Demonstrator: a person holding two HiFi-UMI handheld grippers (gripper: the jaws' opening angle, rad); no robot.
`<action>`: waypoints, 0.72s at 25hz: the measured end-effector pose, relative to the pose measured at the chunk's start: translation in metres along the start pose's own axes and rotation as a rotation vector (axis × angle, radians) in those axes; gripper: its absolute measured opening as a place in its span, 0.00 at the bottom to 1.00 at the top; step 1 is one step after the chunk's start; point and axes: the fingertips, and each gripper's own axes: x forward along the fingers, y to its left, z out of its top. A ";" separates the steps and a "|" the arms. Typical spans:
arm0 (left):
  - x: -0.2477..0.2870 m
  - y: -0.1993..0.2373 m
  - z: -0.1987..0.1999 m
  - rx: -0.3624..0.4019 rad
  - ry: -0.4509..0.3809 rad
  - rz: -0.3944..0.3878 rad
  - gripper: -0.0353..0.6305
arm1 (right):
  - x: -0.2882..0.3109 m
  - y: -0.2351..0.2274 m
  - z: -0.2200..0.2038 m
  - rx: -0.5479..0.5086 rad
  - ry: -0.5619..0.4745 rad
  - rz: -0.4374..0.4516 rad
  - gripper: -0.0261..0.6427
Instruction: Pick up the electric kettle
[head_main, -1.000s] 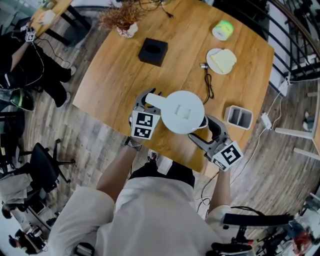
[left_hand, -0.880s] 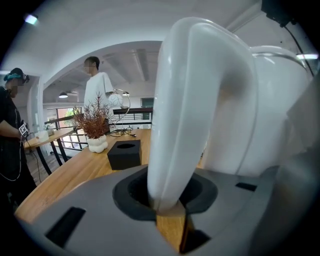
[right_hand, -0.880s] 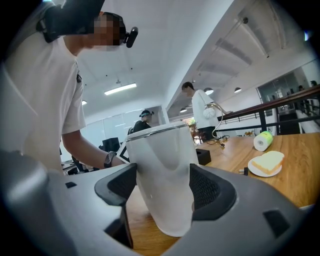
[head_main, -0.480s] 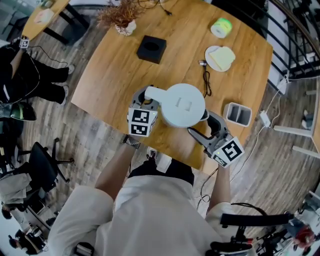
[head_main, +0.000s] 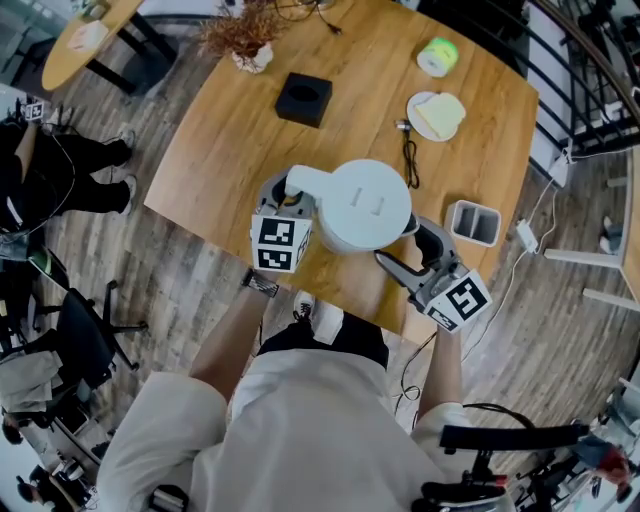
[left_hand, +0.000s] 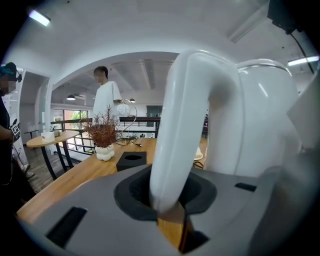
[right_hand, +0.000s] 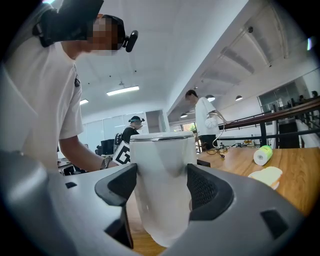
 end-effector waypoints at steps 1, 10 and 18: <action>-0.002 0.000 0.002 -0.004 -0.004 -0.001 0.17 | 0.000 0.001 0.003 0.000 -0.006 -0.002 0.51; -0.034 0.003 0.029 -0.006 -0.057 -0.015 0.17 | -0.003 0.029 0.033 -0.007 -0.060 -0.018 0.51; -0.071 0.004 0.055 0.012 -0.110 -0.026 0.17 | -0.009 0.066 0.060 -0.056 -0.091 -0.042 0.51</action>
